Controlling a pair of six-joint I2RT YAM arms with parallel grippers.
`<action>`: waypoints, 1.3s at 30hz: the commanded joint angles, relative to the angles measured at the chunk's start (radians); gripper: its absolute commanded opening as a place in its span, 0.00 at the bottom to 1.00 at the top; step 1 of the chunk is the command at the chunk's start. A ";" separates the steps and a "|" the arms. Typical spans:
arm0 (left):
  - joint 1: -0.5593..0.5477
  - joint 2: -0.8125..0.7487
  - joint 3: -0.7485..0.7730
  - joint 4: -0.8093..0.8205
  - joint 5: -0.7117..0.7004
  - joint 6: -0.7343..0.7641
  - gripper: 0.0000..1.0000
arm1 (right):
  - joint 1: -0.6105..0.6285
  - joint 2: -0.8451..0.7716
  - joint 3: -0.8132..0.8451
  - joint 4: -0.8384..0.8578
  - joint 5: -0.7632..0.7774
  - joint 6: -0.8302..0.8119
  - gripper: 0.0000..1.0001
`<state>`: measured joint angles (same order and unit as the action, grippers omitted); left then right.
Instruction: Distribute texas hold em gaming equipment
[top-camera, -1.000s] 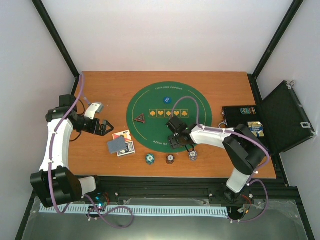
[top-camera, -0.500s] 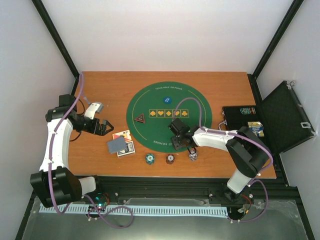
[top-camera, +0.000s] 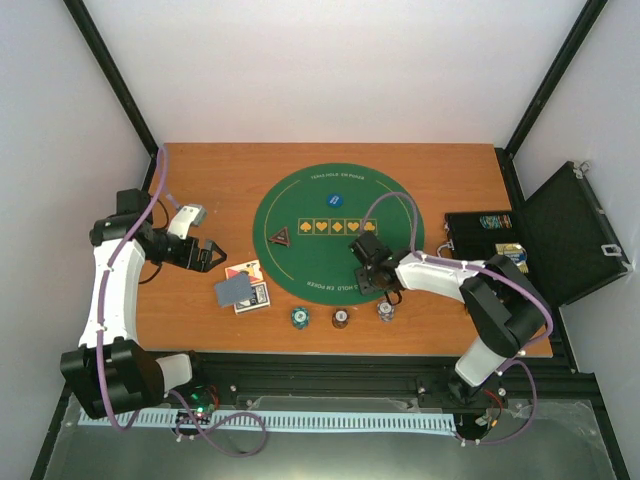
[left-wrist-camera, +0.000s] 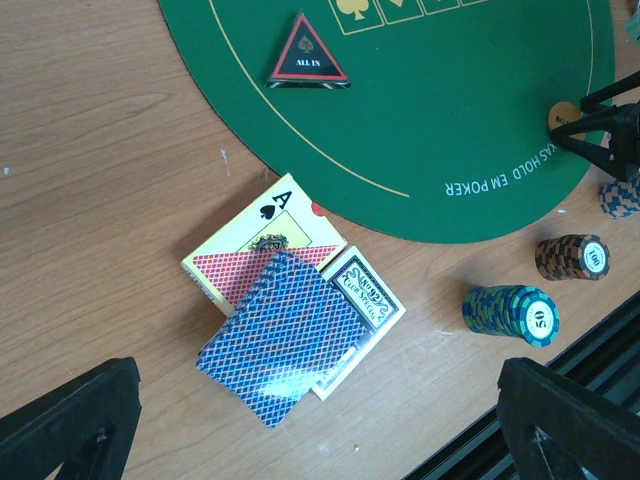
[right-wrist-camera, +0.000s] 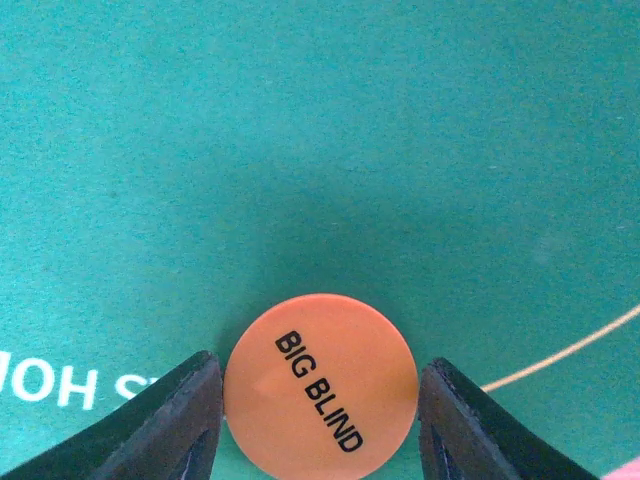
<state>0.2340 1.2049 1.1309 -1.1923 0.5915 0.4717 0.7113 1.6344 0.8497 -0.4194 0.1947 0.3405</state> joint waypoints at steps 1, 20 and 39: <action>0.006 -0.021 0.029 -0.015 0.000 0.022 1.00 | -0.021 -0.030 0.013 -0.027 0.037 -0.016 0.54; 0.006 -0.039 0.026 0.002 -0.048 0.004 1.00 | 0.279 -0.167 0.270 -0.191 0.035 0.076 0.85; 0.005 -0.026 0.042 0.015 -0.067 -0.020 1.00 | 0.507 0.172 0.430 -0.218 -0.064 0.122 0.80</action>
<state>0.2340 1.1904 1.1324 -1.1862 0.5232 0.4637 1.2087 1.7962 1.2526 -0.6331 0.1383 0.4526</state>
